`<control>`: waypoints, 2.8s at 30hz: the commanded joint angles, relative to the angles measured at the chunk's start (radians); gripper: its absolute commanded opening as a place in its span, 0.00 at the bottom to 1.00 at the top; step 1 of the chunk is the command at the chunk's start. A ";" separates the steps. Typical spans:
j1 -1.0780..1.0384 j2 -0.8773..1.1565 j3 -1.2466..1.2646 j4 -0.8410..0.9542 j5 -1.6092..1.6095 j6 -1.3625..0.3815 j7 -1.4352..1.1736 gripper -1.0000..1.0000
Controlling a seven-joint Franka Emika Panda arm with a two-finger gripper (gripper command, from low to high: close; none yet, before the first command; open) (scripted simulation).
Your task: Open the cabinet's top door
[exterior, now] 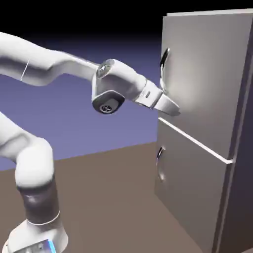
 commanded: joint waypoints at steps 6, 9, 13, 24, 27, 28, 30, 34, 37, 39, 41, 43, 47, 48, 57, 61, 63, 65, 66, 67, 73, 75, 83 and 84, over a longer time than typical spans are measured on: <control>-0.048 -0.040 0.059 0.031 0.261 0.002 -0.209 0.50; -0.071 -0.060 0.088 0.047 0.392 0.003 -0.314 0.50; -0.103 -0.087 0.127 0.068 0.566 0.004 -0.454 0.50; -0.190 -0.160 0.234 0.126 1.044 0.008 -0.838 0.50; -0.214 -0.180 0.264 0.141 1.174 0.009 -0.942 0.50; -0.222 -0.187 0.273 0.147 1.218 0.009 -0.977 0.50; -0.238 -0.200 0.293 0.157 1.305 0.010 -1.047 0.50; -0.269 -0.227 0.332 0.178 1.479 0.011 -1.187 0.50; -0.293 -0.247 0.361 0.194 1.609 0.012 -1.291 0.50; -0.309 -0.260 0.381 0.204 1.696 0.013 -1.361 0.50; -0.325 -0.273 0.400 0.215 1.783 0.013 -1.431 0.50; -0.329 -0.277 0.406 0.218 1.808 0.014 -1.450 0.50; -0.472 -0.178 0.489 0.307 1.856 -0.050 -1.481 0.50; -0.493 -0.164 0.500 0.320 1.863 -0.059 -1.486 0.50; -0.239 -0.221 0.291 0.188 1.674 -0.099 -1.428 0.00; -0.094 -0.273 0.167 0.116 1.540 -0.108 -1.378 0.00; -0.022 -0.306 0.104 0.081 1.463 -0.108 -1.348 0.00; 0.051 -0.342 0.041 0.047 1.379 -0.103 -1.311 0.00; 0.085 -0.361 0.011 0.031 1.335 -0.100 -1.290 0.00; 0.117 -0.380 -0.017 0.015 1.292 -0.096 -1.269 0.00; 0.240 -0.489 -0.134 -0.068 1.031 -0.092 -1.106 0.00; 0.253 -0.525 -0.160 -0.094 0.944 -0.108 -1.042 0.00; 0.179 -0.692 -0.283 -0.190 0.596 -0.319 -0.803 0.00; 0.162 -0.714 -0.308 -0.197 0.552 -0.361 -0.781 0.00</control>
